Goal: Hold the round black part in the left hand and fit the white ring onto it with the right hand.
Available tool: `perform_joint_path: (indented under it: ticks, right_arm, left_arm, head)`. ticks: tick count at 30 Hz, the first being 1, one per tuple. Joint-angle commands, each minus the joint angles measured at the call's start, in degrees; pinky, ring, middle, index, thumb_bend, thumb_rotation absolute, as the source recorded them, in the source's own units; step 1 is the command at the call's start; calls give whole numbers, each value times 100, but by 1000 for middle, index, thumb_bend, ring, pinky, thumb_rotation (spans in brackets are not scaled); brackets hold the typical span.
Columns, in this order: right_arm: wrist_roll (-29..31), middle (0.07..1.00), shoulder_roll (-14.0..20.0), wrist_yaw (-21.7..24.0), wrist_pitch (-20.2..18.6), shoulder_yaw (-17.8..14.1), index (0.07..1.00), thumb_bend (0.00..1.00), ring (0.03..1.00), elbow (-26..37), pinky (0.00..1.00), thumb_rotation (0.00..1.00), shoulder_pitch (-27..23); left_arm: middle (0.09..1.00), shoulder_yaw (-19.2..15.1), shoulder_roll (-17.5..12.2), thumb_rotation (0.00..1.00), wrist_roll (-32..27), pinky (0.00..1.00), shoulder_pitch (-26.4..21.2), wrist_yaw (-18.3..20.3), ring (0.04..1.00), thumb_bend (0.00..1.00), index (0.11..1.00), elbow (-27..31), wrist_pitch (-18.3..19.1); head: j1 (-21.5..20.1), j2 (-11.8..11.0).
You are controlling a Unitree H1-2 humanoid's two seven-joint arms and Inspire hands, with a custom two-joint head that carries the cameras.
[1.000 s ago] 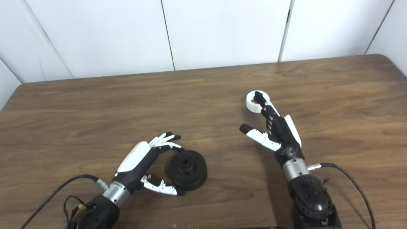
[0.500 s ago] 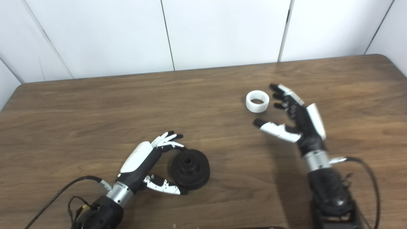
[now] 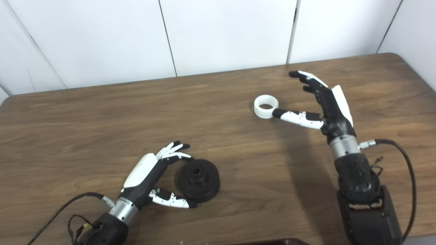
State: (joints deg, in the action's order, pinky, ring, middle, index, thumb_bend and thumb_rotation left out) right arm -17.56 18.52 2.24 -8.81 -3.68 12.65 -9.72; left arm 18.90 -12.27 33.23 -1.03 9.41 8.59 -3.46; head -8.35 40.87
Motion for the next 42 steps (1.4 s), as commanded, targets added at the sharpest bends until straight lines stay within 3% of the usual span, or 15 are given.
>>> perform_joint_path:
  ticks: [1, 7, 15, 32, 42]
  right_arm:
    - [-331, 889, 194, 22, 30, 106, 777, 913, 938, 12, 933, 439, -378]
    - [-801, 917, 509, 173, 98, 467, 743, 911, 976, -493, 946, 394, -773]
    - [-1076, 925, 635, 387, -55, 722, 721, 950, 996, -976, 999, 347, -1202]
    - [-1111, 934, 635, 496, 8, 973, 736, 958, 1000, -1693, 1000, 380, -1610]
    - [-1210, 951, 708, 708, -119, 1149, 791, 994, 1000, -1992, 1000, 442, -1849]
  left_arm:
    - [919, -29, -99, 203, 120, 979, -30, -61, 986, 828, 647, 2, -71]
    - [922, -35, -88, 198, 113, 977, 15, -54, 986, 825, 652, 23, -49]
    - [921, -37, -74, 198, 127, 974, 26, -69, 985, 827, 652, 18, -39]
    - [926, -12, -50, 202, 97, 980, 26, -156, 988, 832, 649, -51, -93]
    - [926, -20, -50, 217, 112, 979, 17, -176, 987, 835, 649, -57, -110]
  head:
    - [0, 0]
    - [20, -31]
    - [34, -64]
    - [98, -124]
    - [113, -157]
